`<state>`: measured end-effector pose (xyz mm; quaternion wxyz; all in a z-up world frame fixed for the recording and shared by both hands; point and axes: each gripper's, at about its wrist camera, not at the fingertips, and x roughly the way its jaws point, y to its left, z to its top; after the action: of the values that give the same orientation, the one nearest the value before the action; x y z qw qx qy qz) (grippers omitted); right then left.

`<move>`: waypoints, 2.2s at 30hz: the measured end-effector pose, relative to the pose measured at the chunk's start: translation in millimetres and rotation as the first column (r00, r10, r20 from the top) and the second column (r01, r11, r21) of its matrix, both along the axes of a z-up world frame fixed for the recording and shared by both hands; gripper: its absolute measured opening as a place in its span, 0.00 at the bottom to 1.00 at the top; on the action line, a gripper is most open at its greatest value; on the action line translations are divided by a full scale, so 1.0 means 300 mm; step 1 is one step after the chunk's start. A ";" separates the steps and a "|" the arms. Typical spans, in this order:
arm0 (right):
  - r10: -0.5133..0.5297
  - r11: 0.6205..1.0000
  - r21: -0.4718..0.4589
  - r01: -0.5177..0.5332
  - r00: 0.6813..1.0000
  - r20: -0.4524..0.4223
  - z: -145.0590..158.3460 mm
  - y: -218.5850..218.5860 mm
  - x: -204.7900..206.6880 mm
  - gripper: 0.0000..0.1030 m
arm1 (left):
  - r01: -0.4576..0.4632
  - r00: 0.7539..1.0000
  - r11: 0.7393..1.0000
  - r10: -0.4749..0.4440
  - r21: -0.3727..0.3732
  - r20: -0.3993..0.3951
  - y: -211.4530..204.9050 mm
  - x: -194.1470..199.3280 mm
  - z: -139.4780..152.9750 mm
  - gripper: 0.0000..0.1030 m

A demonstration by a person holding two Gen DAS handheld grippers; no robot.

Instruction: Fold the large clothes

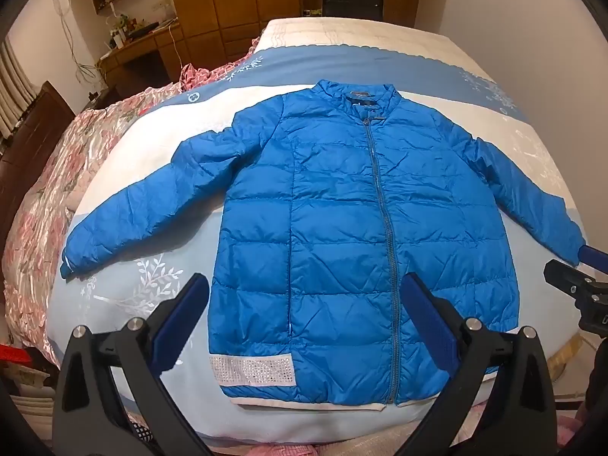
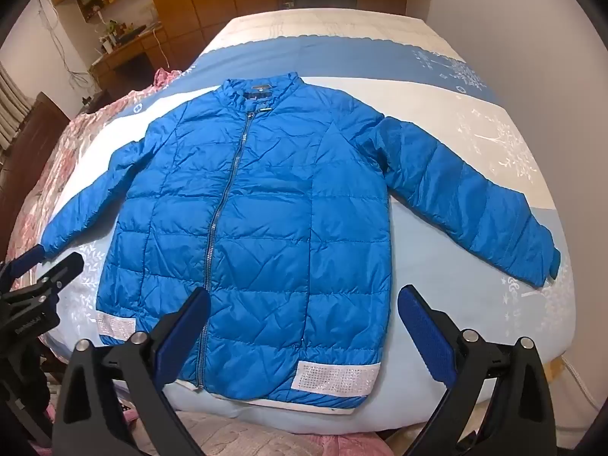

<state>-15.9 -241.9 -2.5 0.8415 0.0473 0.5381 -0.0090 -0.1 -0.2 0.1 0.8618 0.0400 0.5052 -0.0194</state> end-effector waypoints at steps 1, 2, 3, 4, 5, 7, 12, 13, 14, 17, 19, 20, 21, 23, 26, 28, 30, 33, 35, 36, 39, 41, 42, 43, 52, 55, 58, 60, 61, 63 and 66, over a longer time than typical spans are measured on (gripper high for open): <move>0.000 1.000 0.001 0.000 1.000 -0.002 0.000 0.000 0.000 0.96 | -0.001 1.000 1.000 0.001 0.000 0.000 0.000 0.000 0.000 0.97; -0.001 1.000 0.001 0.001 1.000 -0.001 0.000 0.000 0.000 0.96 | -0.002 1.000 1.000 0.002 0.000 0.000 0.000 0.001 0.000 0.97; 0.000 1.000 0.002 0.000 1.000 -0.003 -0.001 0.000 0.001 0.96 | -0.003 1.000 1.000 0.003 0.000 -0.001 0.000 0.001 -0.001 0.97; -0.002 1.000 0.002 0.002 1.000 -0.003 -0.001 0.000 0.001 0.96 | -0.004 1.000 1.000 0.004 -0.001 -0.002 -0.001 0.002 -0.002 0.97; -0.003 1.000 0.001 0.003 1.000 -0.003 -0.001 0.000 0.001 0.96 | -0.006 1.000 1.000 0.006 -0.001 -0.003 -0.002 0.003 -0.003 0.97; -0.002 1.000 0.003 0.002 1.000 -0.003 0.000 0.000 0.002 0.96 | 0.000 1.000 1.000 0.000 -0.007 0.003 0.002 0.000 0.001 0.97; -0.004 1.000 0.002 0.004 1.000 -0.005 -0.009 0.003 -0.003 0.96 | 0.001 1.000 1.000 -0.001 -0.009 0.003 0.005 0.003 -0.001 0.97; -0.003 1.000 0.002 0.003 1.000 -0.005 -0.011 0.006 -0.005 0.96 | 0.002 1.000 1.000 -0.002 -0.008 0.003 0.005 0.004 -0.001 0.97; -0.003 1.000 0.002 0.003 1.000 -0.005 -0.012 0.008 -0.006 0.96 | 0.002 1.000 1.000 -0.002 -0.009 0.002 0.006 0.006 0.005 0.97; -0.005 1.000 0.006 0.005 1.000 -0.006 0.000 -0.002 0.006 0.96 | 0.000 1.000 1.000 0.000 -0.010 0.001 0.001 0.014 0.016 0.97; -0.004 1.000 0.006 0.004 1.000 -0.005 0.000 -0.001 0.005 0.96 | 0.000 1.000 1.000 0.000 -0.010 0.002 -0.002 0.015 0.021 0.97; -0.004 1.000 0.006 0.004 1.000 -0.004 0.001 0.000 0.004 0.96 | 0.000 1.000 1.000 0.000 -0.009 0.002 -0.002 0.014 0.019 0.97; -0.003 1.000 0.006 0.003 1.000 -0.003 0.002 0.001 0.004 0.96 | 0.001 1.000 1.000 -0.001 -0.010 0.002 -0.002 0.014 0.020 0.97; -0.003 1.000 0.005 0.003 1.000 -0.002 0.002 -0.001 0.005 0.96 | 0.002 1.000 1.000 -0.002 -0.009 0.002 -0.002 0.014 0.019 0.97; 0.001 1.000 0.007 -0.001 1.000 -0.001 0.001 0.000 0.008 0.96 | 0.002 1.000 1.000 -0.002 -0.010 0.001 -0.001 0.014 0.019 0.97; 0.001 1.000 0.006 -0.001 1.000 -0.001 0.001 0.001 0.009 0.96 | 0.000 1.000 1.000 0.000 -0.009 0.001 0.000 0.016 0.021 0.97; 0.000 1.000 0.008 0.000 1.000 -0.001 0.001 0.000 0.008 0.96 | 0.001 1.000 1.000 -0.001 -0.009 0.002 0.000 0.013 0.018 0.97; 0.001 1.000 0.006 -0.001 1.000 0.001 0.001 0.002 0.008 0.96 | 0.001 1.000 1.000 -0.001 -0.009 0.002 0.001 0.012 0.018 0.97; 0.002 1.000 0.006 -0.002 1.000 0.002 0.003 0.003 0.010 0.96 | 0.001 1.000 1.000 -0.001 -0.009 0.002 0.002 0.014 0.021 0.97; 0.002 1.000 0.007 -0.002 1.000 0.002 0.003 0.002 0.010 0.96 | 0.002 1.000 1.000 -0.002 -0.009 0.002 0.001 0.012 0.019 0.97; 0.004 1.000 0.009 -0.004 1.000 0.003 0.005 0.003 0.013 0.96 | 0.002 1.000 1.000 -0.002 -0.009 0.002 0.001 0.013 0.019 0.97; 0.004 1.000 0.010 -0.004 1.000 0.004 0.006 0.000 0.010 0.96 | 0.002 1.000 1.000 -0.001 -0.008 0.002 0.002 0.015 0.021 0.97; 0.004 1.000 0.011 -0.004 1.000 0.003 0.005 0.001 0.012 0.96 | 0.002 1.000 1.000 -0.002 -0.008 0.002 0.001 0.013 0.019 0.97; 0.005 1.000 0.010 -0.005 1.000 0.002 0.005 0.002 0.012 0.96 | 0.001 1.000 1.000 -0.001 -0.008 0.002 0.001 0.015 0.020 0.97; 0.006 1.000 0.011 -0.006 1.000 0.005 0.006 0.003 0.005 0.96 | 0.002 1.000 1.000 -0.002 -0.008 0.002 -0.001 0.018 0.021 0.97; 0.007 1.000 0.012 -0.007 1.000 0.005 0.002 0.002 0.003 0.96 | 0.002 1.000 1.000 -0.002 -0.007 0.002 -0.002 0.016 0.019 0.97; 0.006 1.000 0.012 -0.006 1.000 0.006 0.003 0.002 0.004 0.96 | 0.002 1.000 1.000 -0.002 -0.007 0.003 -0.002 0.015 0.019 0.97; 0.006 1.000 0.012 -0.006 1.000 0.007 0.003 0.004 0.004 0.96 | 0.003 1.000 1.000 -0.003 -0.007 0.003 -0.002 0.015 0.019 0.97; 0.007 1.000 0.011 -0.007 1.000 0.007 0.004 0.004 0.003 0.96 | 0.002 1.000 1.000 -0.002 -0.008 0.003 -0.002 0.015 0.019 0.97; 0.007 1.000 0.013 -0.008 1.000 0.007 0.003 0.003 0.005 0.96 | 0.002 1.000 1.000 -0.002 -0.006 0.002 -0.002 0.015 0.019 0.97; 0.006 1.000 0.012 -0.006 1.000 0.006 0.003 0.002 0.004 0.96 | 0.002 1.000 1.000 -0.002 -0.006 0.003 -0.002 0.015 0.019 0.97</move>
<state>-14.7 -241.2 -1.5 0.8429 0.0509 0.5357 -0.0030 4.3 -1.0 5.8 0.8626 0.0380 0.5039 -0.0218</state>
